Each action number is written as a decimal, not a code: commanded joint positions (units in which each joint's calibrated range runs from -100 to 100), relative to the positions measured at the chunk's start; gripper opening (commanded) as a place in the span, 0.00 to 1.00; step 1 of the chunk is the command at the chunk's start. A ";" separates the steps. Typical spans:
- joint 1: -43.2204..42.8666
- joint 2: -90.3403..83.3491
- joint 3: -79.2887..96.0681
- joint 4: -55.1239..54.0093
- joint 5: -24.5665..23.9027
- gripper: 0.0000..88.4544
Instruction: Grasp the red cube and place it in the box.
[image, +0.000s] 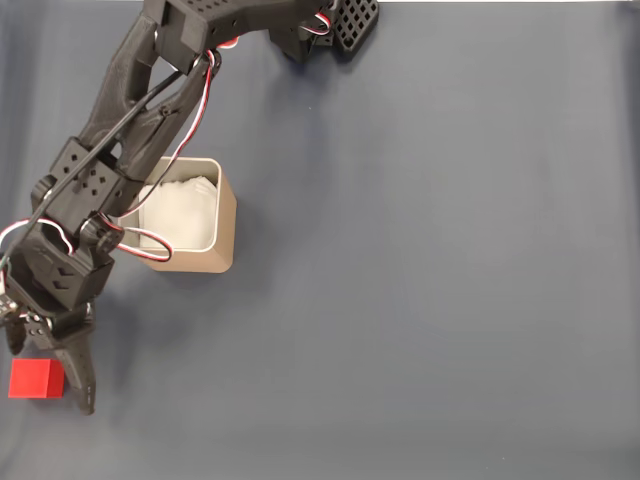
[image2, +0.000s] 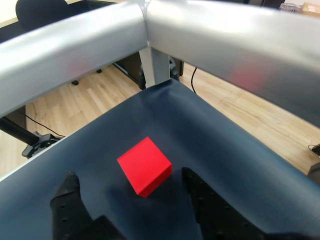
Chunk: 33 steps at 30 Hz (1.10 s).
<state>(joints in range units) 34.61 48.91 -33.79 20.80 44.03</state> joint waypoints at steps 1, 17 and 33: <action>0.00 -0.83 -3.31 -1.06 0.00 0.54; -1.06 -2.91 -0.94 -0.89 -0.63 0.54; -2.41 -3.43 -0.85 -1.39 -0.88 0.54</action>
<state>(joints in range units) 32.96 49.18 -33.79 20.23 43.59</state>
